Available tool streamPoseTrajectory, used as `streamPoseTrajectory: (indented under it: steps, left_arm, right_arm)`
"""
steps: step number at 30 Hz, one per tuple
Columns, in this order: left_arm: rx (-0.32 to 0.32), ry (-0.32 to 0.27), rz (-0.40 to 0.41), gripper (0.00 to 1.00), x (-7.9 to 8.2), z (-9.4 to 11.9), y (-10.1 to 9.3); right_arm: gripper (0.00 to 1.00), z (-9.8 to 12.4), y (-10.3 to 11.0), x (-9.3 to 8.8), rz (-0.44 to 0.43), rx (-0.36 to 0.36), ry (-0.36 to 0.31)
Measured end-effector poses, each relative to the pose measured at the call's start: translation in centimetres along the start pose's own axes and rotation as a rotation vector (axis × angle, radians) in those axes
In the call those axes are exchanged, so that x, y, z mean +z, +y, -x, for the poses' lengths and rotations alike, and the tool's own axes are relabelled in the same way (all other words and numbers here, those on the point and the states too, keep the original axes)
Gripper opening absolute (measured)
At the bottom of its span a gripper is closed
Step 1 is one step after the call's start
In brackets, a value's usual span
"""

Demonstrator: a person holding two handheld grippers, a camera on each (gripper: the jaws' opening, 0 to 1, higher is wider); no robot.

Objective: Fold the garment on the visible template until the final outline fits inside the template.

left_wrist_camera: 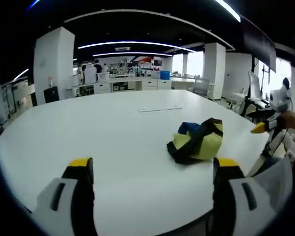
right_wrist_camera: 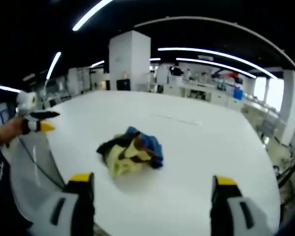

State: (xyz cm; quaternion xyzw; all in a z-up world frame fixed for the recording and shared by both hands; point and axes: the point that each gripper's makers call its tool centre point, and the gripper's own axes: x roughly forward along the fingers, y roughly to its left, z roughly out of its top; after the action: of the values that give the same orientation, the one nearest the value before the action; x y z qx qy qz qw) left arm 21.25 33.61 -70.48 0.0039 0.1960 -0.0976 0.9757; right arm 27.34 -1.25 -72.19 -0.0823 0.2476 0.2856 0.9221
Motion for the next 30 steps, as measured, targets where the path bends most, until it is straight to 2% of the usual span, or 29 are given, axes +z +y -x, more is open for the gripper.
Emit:
streamPoseTrajectory:
  steps: [5,19,30]
  left_arm:
    - [0.004,0.004,-0.003,0.99,0.1,-0.2,0.1]
    - [0.001,0.013,-0.009,0.99,0.3,-1.0,-0.3]
    - [-0.048,0.019,-0.019,0.96,0.0,-2.3,-1.1]
  right_arm:
    - [1.0,-0.3,-0.1,0.4,0.011,0.012,-0.009]
    - [1.0,-0.7,-0.8,-0.2,0.001,0.015,-0.007]
    - [1.0,-1.6,-1.6,-0.2,0.012,0.014,-0.024]
